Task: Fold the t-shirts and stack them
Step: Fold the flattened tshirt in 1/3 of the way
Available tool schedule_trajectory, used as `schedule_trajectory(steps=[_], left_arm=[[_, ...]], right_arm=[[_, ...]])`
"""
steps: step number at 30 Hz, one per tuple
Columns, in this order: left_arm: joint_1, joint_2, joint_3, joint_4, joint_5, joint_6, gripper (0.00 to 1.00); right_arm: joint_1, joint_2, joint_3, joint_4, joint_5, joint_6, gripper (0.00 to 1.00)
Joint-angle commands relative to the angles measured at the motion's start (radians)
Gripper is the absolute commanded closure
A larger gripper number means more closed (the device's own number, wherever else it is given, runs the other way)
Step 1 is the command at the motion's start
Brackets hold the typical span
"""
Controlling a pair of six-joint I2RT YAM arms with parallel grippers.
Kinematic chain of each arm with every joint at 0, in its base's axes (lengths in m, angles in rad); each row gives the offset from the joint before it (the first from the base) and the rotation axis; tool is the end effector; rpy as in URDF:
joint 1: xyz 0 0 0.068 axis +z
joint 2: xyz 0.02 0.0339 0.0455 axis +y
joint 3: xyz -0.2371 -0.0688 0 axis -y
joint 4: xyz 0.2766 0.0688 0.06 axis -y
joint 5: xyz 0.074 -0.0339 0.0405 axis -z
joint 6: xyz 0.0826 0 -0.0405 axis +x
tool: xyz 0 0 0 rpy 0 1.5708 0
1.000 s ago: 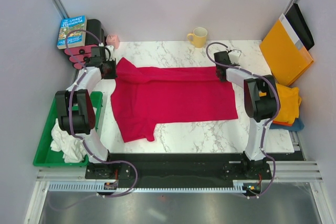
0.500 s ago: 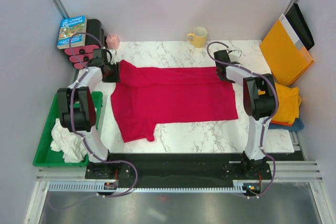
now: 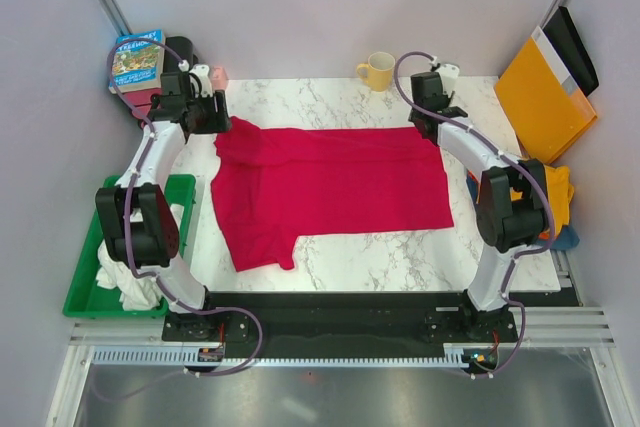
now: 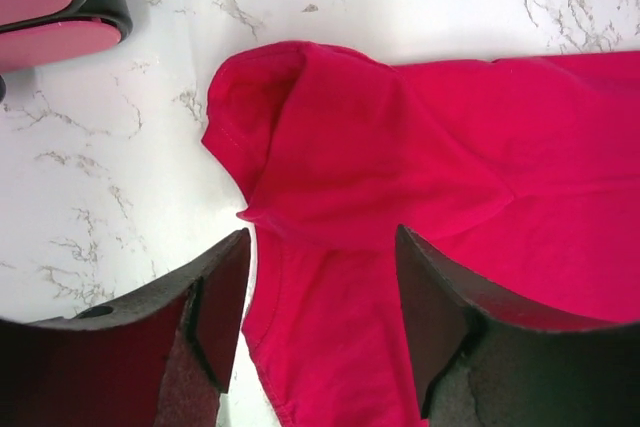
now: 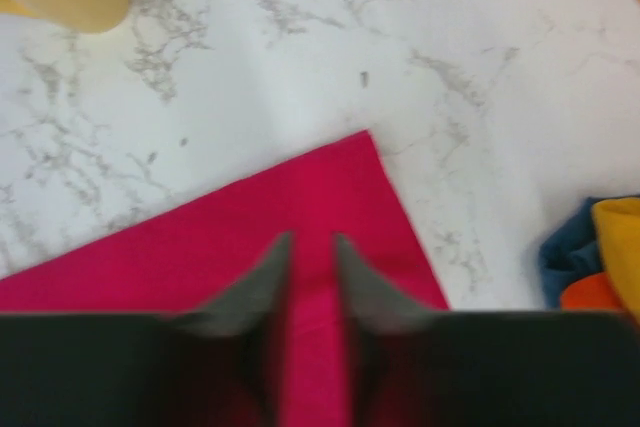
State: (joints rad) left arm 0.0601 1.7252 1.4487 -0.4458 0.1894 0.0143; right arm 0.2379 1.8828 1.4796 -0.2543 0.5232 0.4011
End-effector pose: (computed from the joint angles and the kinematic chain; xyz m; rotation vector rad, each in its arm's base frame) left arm 0.4554 0.0118 0.2274 0.0456 2.2833 -0.1782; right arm 0.4820 0.0744 0.1969 0.4502 2.0880 -0.2115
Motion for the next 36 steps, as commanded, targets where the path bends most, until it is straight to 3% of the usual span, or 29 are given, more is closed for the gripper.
schedule_trajectory(steps=[1, 3, 7, 15, 25, 28, 29, 31, 36], left_arm=[[-0.002, 0.036, 0.032, 0.004, 0.015, -0.016, 0.36], [-0.003, 0.05, 0.038, 0.007, -0.001, -0.022, 0.37], [-0.003, 0.045, 0.013, -0.001, -0.044, -0.025, 0.38], [-0.012, -0.019, -0.105, -0.025, 0.021, 0.036, 0.35], [-0.048, -0.073, -0.249, -0.018, 0.064, 0.062, 0.46], [-0.048, -0.075, -0.251, -0.016, 0.067, 0.076, 0.46], [-0.048, -0.084, -0.254, -0.017, 0.077, 0.091, 0.45], [-0.048, -0.093, -0.266, -0.017, 0.1, 0.098, 0.44], [-0.028, -0.145, -0.313, -0.014, 0.151, 0.059, 0.42]], right_arm=[[0.024, 0.018, 0.008, 0.003, -0.006, 0.01, 1.0], [0.026, 0.057, 0.082, -0.04, -0.063, 0.036, 1.0], [0.09, 0.035, 0.073, -0.014, -0.267, 0.042, 1.0], [0.406, -0.054, -0.057, -0.06, -0.235, 0.042, 0.92], [0.57, -0.04, -0.053, -0.137, -0.137, 0.062, 0.88], [0.638, -0.027, -0.006, -0.186, -0.03, -0.011, 0.58], [0.661, -0.007, 0.031, -0.203, 0.013, -0.04, 0.32], [0.705, 0.021, 0.076, -0.264, 0.087, -0.113, 0.02], [0.719, 0.001, 0.07, -0.211, 0.047, -0.156, 0.02]])
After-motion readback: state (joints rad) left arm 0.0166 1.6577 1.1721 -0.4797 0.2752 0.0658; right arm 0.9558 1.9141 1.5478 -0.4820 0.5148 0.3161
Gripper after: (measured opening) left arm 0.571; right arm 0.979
